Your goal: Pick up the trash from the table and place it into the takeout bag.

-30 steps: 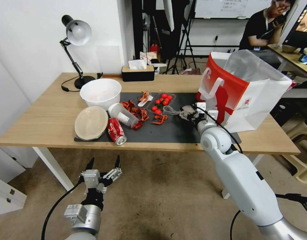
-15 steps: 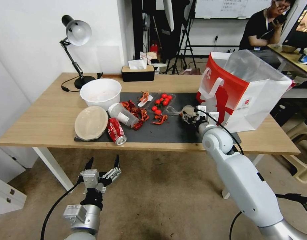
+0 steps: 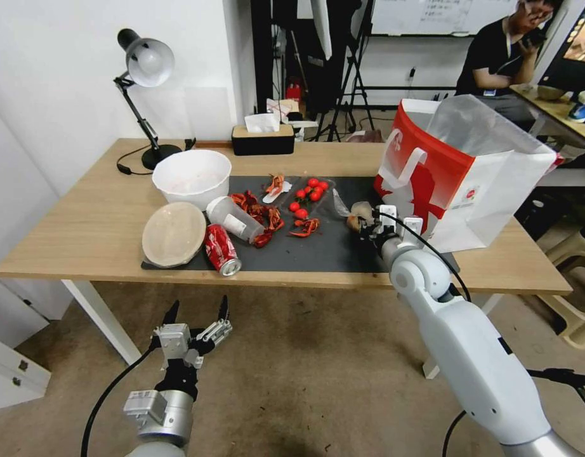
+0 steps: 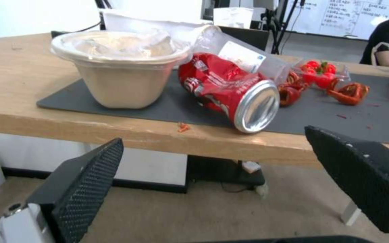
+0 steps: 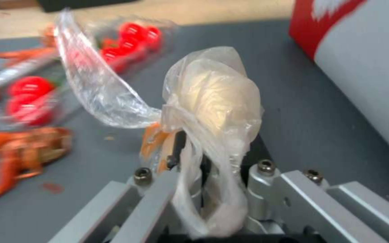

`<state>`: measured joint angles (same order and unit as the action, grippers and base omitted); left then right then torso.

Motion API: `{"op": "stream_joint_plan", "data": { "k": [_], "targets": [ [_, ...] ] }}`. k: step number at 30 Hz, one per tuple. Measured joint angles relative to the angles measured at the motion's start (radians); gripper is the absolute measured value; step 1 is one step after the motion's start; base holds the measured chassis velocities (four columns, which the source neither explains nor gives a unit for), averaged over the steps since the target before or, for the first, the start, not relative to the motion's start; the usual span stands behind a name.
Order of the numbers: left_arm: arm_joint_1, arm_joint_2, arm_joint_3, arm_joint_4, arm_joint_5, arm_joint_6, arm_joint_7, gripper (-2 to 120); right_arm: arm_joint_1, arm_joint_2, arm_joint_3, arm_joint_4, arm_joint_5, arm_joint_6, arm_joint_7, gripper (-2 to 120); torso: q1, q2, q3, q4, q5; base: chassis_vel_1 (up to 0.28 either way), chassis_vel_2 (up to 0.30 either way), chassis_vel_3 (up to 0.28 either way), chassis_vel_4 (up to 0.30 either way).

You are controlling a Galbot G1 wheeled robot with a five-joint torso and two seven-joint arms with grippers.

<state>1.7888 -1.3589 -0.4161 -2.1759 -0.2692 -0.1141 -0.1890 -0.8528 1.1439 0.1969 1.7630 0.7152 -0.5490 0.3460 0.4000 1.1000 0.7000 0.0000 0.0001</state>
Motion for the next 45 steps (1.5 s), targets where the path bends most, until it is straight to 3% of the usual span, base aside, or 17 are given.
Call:
{"op": "stream_joint_plan", "data": {
  "k": [8, 14, 18, 27, 30, 36, 45],
  "targets": [
    [0.003, -0.001, -0.001, -0.010, 0.000, -0.003, -0.011, 100, -0.117, -0.109, 0.075, 0.261, -0.028, -0.026, -0.128, 4, 0.000, 0.000, 0.000, -0.0001, 0.0000, 0.000, 0.000, 0.000, 0.000],
    [0.006, -0.002, -0.001, -0.016, 0.000, -0.003, -0.012, 100, -0.137, -0.161, 0.119, 0.330, -0.102, -0.019, -0.209, 4, 0.000, 0.000, 0.000, 0.0000, 0.0003, 0.000, 0.000, 0.000, 0.000],
    [0.012, -0.006, -0.001, -0.022, 0.007, -0.009, -0.018, 100, -0.117, -0.213, 0.167, 0.389, -0.129, 0.050, -0.228, 4, 0.000, 0.000, 0.000, -0.0002, 0.0003, 0.000, 0.000, 0.000, 0.000],
    [0.020, -0.018, -0.001, -0.040, 0.032, -0.024, -0.014, 100, 0.080, -0.261, 0.197, 0.412, -0.006, 0.070, 0.019, 4, 0.000, 0.000, 0.000, 0.0001, -0.0001, 0.000, 0.000, 0.000, 0.000],
    [0.025, -0.022, 0.003, -0.041, 0.038, -0.030, -0.008, 100, 0.176, -0.283, 0.199, 0.358, 0.083, 0.023, 0.160, 4, 0.000, 0.000, 0.000, 0.0001, 0.0000, 0.000, 0.000, 0.000, 0.000],
    [0.027, -0.024, 0.005, -0.044, 0.041, -0.032, -0.005, 100, 0.238, -0.310, 0.196, 0.307, 0.271, -0.083, 0.324, 4, 0.000, 0.000, 0.000, -0.0001, 0.0000, 0.000, 0.000, 0.000, 0.000],
    [0.034, -0.027, 0.007, -0.054, 0.046, -0.031, 0.010, 100, 0.277, -0.308, 0.191, 0.261, 0.435, -0.125, 0.489, 3, 0.000, 0.000, 0.000, 0.0000, -0.0001, 0.000, 0.000, 0.000, 0.000]
  ]
}}
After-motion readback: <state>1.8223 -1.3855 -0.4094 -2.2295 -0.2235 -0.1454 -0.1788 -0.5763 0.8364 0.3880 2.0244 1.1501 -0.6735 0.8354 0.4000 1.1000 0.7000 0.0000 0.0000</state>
